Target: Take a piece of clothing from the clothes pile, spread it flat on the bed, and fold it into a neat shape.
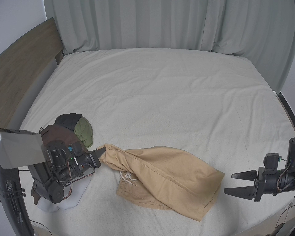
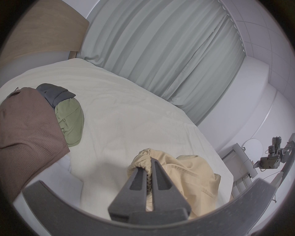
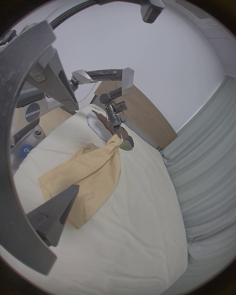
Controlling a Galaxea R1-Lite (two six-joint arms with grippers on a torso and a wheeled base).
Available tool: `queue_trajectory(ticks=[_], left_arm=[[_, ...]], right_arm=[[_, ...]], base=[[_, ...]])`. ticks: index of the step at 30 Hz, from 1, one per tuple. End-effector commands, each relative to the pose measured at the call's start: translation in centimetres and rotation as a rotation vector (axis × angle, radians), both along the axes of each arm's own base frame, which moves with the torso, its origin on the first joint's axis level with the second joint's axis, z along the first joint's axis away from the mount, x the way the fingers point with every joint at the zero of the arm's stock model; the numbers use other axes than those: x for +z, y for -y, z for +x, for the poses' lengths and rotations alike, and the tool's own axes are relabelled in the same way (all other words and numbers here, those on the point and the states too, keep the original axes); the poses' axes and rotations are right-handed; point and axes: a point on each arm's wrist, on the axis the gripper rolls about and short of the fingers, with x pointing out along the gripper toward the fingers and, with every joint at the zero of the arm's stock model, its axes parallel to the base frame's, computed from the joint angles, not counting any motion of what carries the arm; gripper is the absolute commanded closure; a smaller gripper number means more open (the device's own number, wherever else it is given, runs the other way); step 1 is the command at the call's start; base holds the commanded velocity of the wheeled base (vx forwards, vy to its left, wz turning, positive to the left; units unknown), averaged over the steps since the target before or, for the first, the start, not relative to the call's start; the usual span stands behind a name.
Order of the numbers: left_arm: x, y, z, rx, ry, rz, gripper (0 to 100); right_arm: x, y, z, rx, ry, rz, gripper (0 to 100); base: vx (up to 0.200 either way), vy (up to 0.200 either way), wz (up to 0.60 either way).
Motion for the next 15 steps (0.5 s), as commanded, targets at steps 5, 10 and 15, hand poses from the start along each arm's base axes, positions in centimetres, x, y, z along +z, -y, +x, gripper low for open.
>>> queue_trajectory(ticks=[5,10,15], left_arm=[[0.0,-0.1,-0.1,0.001,0.002,0.004,100],[0.0,-0.4,0.1,0.011,0.001,0.006,100],[-0.1,-0.4,0.1,0.013,0.0,0.006,100]], right_arm=[[-2.6,-1.0,1.6,-0.007,-0.112,0.022,0],[-4.0,-1.1,1.8,-0.013,-0.198,0.02,0],[-5.4,-1.5,2.6,-0.011,-0.201,0.018,0]], base=[[0.0,0.0,0.0],[0.0,0.0,0.0],[0.0,0.0,0.0]])
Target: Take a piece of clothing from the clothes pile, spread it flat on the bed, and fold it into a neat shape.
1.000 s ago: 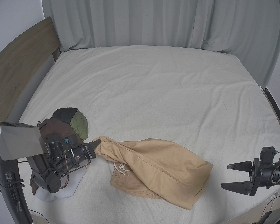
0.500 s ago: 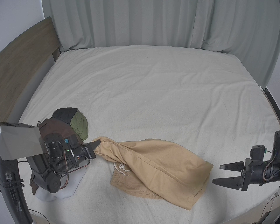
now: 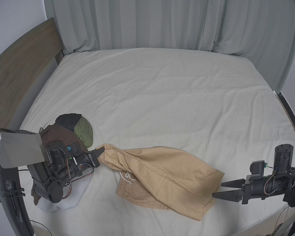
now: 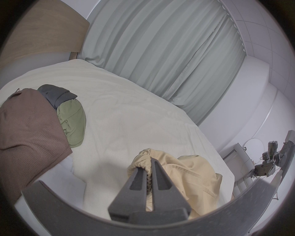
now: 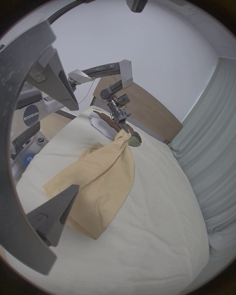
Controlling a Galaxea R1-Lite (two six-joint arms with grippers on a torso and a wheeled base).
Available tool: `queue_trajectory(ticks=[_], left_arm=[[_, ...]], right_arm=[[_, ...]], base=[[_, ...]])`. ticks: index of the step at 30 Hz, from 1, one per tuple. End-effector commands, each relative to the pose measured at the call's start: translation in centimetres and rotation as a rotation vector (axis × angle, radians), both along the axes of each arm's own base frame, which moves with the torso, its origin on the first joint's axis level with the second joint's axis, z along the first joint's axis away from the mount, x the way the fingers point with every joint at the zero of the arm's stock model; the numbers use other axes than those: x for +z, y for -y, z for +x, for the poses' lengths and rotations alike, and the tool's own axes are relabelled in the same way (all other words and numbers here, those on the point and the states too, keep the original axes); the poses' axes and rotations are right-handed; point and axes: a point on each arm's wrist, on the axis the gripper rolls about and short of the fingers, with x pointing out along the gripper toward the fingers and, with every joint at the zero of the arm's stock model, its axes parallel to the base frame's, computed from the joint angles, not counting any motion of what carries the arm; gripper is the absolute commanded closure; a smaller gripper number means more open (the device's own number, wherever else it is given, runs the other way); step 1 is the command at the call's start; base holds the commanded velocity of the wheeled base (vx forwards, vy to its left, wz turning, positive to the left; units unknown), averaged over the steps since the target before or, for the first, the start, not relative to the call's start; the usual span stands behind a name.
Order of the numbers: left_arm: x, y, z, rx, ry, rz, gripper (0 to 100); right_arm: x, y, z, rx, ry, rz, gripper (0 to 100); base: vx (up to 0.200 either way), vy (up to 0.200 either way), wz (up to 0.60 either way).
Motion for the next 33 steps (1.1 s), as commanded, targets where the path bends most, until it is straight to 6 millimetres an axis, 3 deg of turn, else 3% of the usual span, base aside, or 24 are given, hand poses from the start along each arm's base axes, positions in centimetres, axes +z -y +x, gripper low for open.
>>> queue_trajectory(ticks=[1,18,33], left_arm=[[-0.1,-0.1,0.0,0.003,-0.004,0.0,100],[-0.2,-0.1,0.1,0.004,-0.004,0.0,100],[-0.1,-0.1,0.1,0.004,-0.002,0.0,100]], right_arm=[[-2.2,-0.3,0.7,0.002,-0.057,-0.017,0],[-5.3,-0.4,1.8,-0.012,-0.113,-0.035,0],[-11.0,-0.3,3.0,-0.074,-0.179,-0.074,0]], base=[[0.0,0.0,0.0],[0.0,0.0,0.0],[0.0,0.0,0.0]])
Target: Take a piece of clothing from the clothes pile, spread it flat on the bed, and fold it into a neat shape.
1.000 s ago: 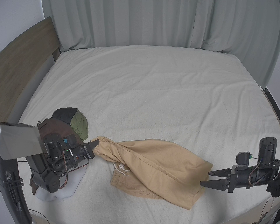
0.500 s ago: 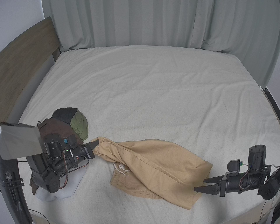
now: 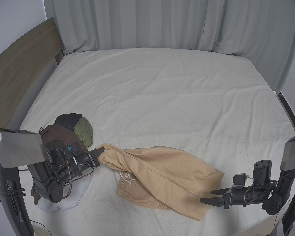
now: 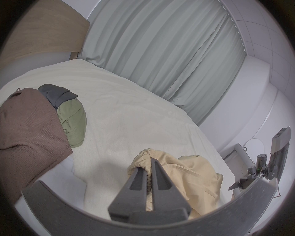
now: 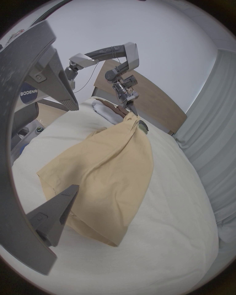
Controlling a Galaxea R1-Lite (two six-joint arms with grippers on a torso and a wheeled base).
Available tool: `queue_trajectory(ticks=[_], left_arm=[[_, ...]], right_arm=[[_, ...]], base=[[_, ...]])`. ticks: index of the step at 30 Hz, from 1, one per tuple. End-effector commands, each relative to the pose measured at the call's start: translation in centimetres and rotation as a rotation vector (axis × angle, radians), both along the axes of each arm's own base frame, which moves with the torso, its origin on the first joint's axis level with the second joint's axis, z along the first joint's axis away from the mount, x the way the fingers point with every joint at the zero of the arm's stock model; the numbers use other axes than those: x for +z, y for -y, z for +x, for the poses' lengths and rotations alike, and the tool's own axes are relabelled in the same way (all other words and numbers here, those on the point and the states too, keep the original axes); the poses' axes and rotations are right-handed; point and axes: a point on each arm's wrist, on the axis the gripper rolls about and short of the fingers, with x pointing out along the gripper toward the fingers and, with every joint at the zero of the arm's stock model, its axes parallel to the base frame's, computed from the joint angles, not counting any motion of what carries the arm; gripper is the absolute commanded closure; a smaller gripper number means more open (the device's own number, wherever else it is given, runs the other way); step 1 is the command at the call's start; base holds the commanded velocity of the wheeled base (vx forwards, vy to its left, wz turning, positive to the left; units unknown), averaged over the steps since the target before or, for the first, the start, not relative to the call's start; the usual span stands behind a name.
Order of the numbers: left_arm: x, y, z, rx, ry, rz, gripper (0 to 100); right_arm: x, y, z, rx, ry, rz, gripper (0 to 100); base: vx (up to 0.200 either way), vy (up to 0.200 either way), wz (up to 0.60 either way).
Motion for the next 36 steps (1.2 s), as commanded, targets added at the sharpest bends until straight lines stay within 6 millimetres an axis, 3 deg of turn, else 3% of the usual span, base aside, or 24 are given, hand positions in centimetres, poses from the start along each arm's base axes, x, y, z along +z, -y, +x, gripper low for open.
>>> queue_trajectory(ticks=[1,29,36], left_arm=[[0.0,0.0,0.0,0.001,-0.002,0.0,100],[0.0,0.0,0.0,0.001,0.0,0.0,100],[0.0,0.0,0.0,0.001,0.0,0.0,100]], right_arm=[[-3.5,0.2,0.1,-0.035,-0.13,-0.048,0],[-5.4,0.6,0.9,-0.098,-0.192,-0.032,0],[-6.0,0.3,2.1,-0.1,-0.175,-0.023,0]], base=[[0.0,0.0,0.0],[0.0,0.0,0.0],[0.0,0.0,0.0]])
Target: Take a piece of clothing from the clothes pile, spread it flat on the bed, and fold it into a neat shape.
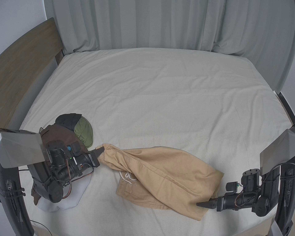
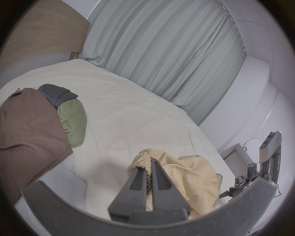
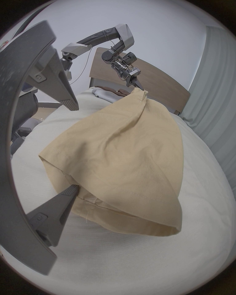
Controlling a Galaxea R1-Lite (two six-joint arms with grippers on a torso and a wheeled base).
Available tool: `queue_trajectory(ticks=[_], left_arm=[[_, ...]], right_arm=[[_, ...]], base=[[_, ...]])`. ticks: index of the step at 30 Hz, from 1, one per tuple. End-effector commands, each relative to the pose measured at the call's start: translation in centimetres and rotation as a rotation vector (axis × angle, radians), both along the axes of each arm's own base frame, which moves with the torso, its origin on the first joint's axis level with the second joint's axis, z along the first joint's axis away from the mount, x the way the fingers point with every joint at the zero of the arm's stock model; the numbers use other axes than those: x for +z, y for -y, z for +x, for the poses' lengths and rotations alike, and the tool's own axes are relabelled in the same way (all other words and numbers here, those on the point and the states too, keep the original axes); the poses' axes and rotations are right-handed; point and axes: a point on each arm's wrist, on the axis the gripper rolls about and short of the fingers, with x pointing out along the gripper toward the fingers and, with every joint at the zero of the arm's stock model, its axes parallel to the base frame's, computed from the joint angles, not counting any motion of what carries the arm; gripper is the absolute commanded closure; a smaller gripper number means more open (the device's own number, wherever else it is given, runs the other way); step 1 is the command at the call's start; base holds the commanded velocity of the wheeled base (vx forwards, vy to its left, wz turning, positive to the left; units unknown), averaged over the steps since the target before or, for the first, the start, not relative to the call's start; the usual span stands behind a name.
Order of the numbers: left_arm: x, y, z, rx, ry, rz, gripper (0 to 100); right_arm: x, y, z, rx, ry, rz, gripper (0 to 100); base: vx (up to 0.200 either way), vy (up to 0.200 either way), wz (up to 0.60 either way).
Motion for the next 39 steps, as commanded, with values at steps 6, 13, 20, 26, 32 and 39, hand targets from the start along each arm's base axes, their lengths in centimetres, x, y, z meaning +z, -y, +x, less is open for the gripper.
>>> queue_trajectory(ticks=[6,13,20,26,32,39], left_arm=[[0.0,0.0,0.0,-0.001,0.0,-0.001,100],[0.0,0.0,0.0,-0.001,-0.001,0.0,100],[-0.1,-0.1,0.1,0.002,-0.001,0.0,100],[0.0,-0.1,0.1,0.003,0.003,-0.003,100],[0.1,-0.5,0.3,0.016,0.006,-0.002,100],[0.4,-1.0,0.3,0.029,0.015,-0.004,100]], right_arm=[[-0.8,-0.3,1.1,-0.009,0.002,0.009,0],[-0.7,-0.4,1.2,-0.041,0.012,-0.015,100],[0.3,-0.5,1.3,-0.038,0.054,-0.002,100],[2.3,-0.3,1.4,-0.044,0.131,0.025,100],[3.8,0.0,2.2,-0.071,0.197,0.061,100],[5.7,0.8,3.3,-0.108,0.279,0.104,100]], base=[[0.0,0.0,0.0],[0.0,0.0,0.0],[0.0,0.0,0.0],[0.0,0.0,0.0],[0.0,0.0,0.0],[0.0,0.0,0.0]])
